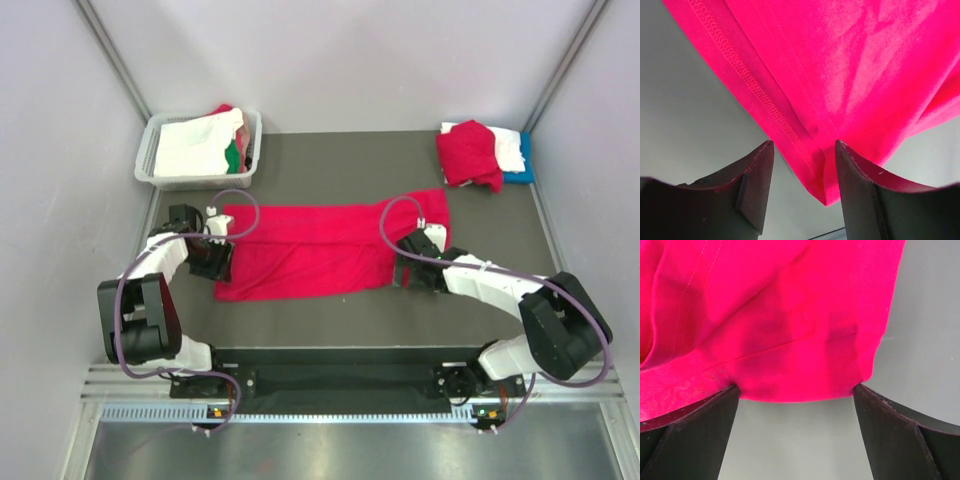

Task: Fold and stack the t-shirts
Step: Fold the tshirt

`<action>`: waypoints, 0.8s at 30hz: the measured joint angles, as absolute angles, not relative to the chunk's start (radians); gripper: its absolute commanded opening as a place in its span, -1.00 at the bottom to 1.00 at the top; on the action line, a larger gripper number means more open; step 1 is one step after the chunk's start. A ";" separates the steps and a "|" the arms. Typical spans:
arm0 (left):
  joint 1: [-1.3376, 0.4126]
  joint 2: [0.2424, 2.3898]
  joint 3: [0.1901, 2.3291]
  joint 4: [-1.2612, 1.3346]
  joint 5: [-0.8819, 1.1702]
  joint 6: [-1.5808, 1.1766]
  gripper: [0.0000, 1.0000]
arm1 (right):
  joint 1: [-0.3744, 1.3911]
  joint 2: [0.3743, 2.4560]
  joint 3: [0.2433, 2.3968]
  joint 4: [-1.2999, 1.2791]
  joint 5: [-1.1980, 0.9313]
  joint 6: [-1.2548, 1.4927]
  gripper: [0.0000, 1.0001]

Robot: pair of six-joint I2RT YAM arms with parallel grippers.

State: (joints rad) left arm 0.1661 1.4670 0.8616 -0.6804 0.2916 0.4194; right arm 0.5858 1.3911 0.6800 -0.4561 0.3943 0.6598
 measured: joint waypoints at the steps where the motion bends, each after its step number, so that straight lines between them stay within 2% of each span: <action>1: 0.167 1.467 0.862 -0.680 0.294 0.419 0.14 | 0.586 1.391 0.678 -0.452 0.394 0.661 0.99; 7: 0.170 1.469 0.862 -0.680 0.295 0.419 0.14 | 0.586 1.380 0.666 -0.443 0.389 0.683 0.99; 9: 0.171 1.471 0.862 -0.680 0.296 0.419 0.14 | 0.588 1.369 0.653 -0.432 0.388 0.691 0.75; 10: 0.171 1.471 0.862 -0.680 0.296 0.419 0.14 | 0.589 1.366 0.648 -0.427 0.387 0.693 0.17; 13: 0.171 1.471 0.863 -0.680 0.296 0.420 0.14 | 0.593 1.365 0.646 -0.413 0.376 0.693 -1.00; 24: 0.180 1.471 0.864 -0.681 0.294 0.427 0.15 | 0.628 1.358 0.710 -0.479 0.369 0.688 -1.00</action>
State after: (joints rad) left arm 0.1802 1.4712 0.8642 -0.6811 0.2935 0.4267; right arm 0.6277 1.3579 0.7105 -0.4793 0.3691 0.6884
